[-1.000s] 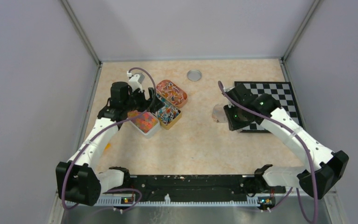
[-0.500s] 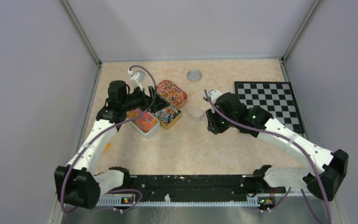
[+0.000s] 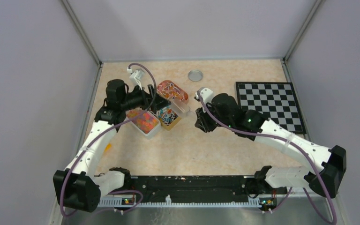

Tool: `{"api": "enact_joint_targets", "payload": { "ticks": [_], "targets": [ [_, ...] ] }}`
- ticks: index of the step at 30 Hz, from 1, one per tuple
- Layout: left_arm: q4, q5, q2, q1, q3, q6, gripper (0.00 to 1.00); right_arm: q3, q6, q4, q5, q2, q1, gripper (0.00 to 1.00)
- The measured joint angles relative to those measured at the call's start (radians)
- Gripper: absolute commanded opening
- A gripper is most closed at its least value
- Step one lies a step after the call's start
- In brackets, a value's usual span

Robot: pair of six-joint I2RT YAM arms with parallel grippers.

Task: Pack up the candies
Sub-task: Adjust the spatula.

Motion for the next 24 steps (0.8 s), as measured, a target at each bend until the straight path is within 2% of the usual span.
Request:
{"api": "enact_joint_targets", "payload": {
  "ticks": [5, 8, 12, 17, 24],
  "targets": [
    [0.003, 0.022, 0.025, 0.000, 0.000, -0.053, 0.99, 0.000, -0.039, 0.053, -0.003, 0.000, 0.000, 0.00],
    [0.011, 0.021, 0.059, 0.000, 0.000, -0.100, 0.95, 0.000, -0.075, 0.093, -0.005, -0.008, 0.000, 0.00],
    [0.026, 0.017, 0.075, 0.000, -0.001, -0.129, 0.85, 0.000, -0.110, 0.133, -0.009, -0.015, 0.000, 0.00],
    [0.055, 0.015, 0.075, 0.000, -0.005, -0.153, 0.60, -0.008, -0.129, 0.172, -0.006, -0.026, 0.000, 0.00],
    [0.083, -0.005, 0.075, 0.000, -0.055, -0.161, 0.51, -0.074, -0.152, 0.250, -0.007, -0.076, 0.001, 0.00]
  ]
}}
